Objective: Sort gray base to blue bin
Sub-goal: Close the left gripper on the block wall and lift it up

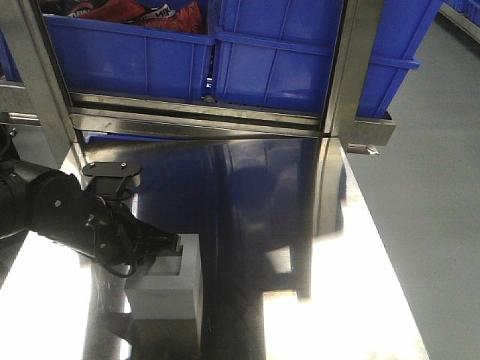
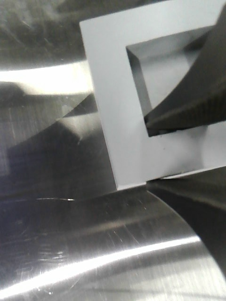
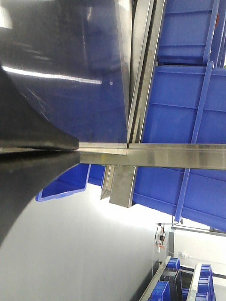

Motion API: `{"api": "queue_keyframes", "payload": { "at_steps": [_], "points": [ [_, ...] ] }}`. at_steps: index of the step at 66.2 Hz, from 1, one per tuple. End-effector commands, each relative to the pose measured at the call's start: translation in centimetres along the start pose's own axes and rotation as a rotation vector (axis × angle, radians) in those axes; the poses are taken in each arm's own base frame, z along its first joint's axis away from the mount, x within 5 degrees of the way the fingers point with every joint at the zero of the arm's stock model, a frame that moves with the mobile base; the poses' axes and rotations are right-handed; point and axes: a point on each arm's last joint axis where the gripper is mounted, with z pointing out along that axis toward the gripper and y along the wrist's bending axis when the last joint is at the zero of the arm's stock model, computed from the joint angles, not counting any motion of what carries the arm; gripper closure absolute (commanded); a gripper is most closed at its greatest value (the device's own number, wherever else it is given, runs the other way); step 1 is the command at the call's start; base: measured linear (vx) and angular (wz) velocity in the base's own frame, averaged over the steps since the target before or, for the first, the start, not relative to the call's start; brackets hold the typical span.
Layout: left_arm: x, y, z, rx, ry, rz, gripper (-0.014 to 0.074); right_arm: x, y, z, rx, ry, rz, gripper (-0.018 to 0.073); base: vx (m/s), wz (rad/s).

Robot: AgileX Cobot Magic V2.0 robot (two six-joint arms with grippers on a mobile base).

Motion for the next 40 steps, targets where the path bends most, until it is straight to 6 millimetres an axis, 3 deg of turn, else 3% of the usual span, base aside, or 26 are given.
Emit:
{"api": "queue_keyframes", "payload": {
  "at_steps": [1, 22, 40],
  "points": [
    [-0.6, -0.4, -2.6, 0.019, -0.103, 0.043, 0.0602, -0.3, 0.0, 0.0, 0.007, -0.076, -0.017, 0.0568, 0.0, 0.0],
    [-0.9, -0.5, -9.4, 0.052, -0.374, 0.111, 0.0602, -0.3, 0.0, 0.0, 0.007, -0.076, -0.017, 0.0568, 0.0, 0.0],
    [1.1, 0.0, -14.9, 0.081, -0.573, 0.147, 0.0602, -0.3, 0.0, 0.0, 0.007, -0.076, -0.017, 0.0568, 0.0, 0.0]
  ]
}}
